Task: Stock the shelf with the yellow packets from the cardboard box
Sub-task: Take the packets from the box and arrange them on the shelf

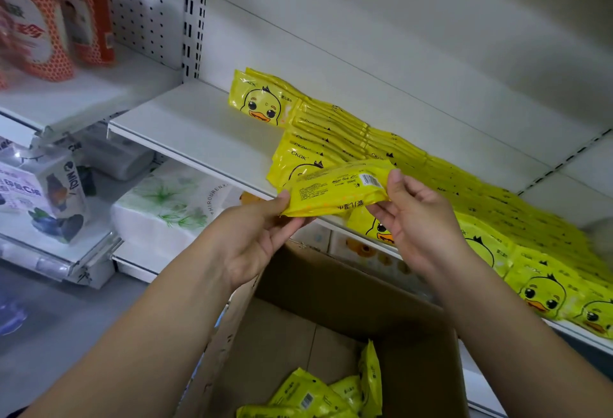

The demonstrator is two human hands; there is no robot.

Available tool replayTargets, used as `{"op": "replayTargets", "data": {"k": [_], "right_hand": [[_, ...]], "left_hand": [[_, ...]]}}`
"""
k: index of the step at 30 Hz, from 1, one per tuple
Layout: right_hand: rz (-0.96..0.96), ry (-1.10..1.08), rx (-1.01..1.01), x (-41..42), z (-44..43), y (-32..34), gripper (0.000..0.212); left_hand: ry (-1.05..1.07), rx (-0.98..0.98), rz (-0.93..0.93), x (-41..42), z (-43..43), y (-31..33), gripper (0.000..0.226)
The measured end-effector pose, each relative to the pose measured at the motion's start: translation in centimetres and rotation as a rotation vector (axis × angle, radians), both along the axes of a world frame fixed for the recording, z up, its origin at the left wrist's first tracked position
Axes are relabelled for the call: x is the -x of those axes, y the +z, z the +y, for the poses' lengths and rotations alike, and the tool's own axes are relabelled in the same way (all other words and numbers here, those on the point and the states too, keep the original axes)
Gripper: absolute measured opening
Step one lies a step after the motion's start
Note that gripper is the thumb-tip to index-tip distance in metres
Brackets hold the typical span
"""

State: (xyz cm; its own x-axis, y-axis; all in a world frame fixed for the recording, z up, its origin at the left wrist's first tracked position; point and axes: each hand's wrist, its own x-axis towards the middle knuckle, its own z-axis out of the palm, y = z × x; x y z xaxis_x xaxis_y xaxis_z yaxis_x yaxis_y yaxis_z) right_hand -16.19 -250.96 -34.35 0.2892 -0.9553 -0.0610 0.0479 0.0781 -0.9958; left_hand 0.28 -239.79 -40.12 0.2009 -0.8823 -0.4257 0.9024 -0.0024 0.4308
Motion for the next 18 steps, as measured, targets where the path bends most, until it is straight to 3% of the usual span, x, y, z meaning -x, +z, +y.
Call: {"op": "replayTargets", "data": {"k": [3, 6, 8, 13, 18], "right_hand": [[0.066, 0.055, 0.056, 0.5, -0.1, 0.1, 0.015], [0.33, 0.11, 0.253, 0.9, 0.0, 0.4, 0.017], [0.397, 0.103, 0.312, 1.1, -0.1, 0.4, 0.019], [0.271, 0.046, 0.236, 0.8, -0.1, 0.1, 0.01], [0.112, 0.099, 0.111, 0.8, -0.2, 0.9, 0.013]], "left_hand": [[0.049, -0.019, -0.072, 0.2, -0.1, -0.1, 0.029], [0.071, -0.092, -0.409, 0.1, -0.2, -0.8, 0.031], [0.085, -0.102, -0.572, 0.1, 0.0, -0.9, 0.035], [0.23, -0.13, -0.85, 0.4, -0.1, -0.5, 0.032], [0.268, -0.069, -0.845, -0.1, 0.0, -1.0, 0.035]]}}
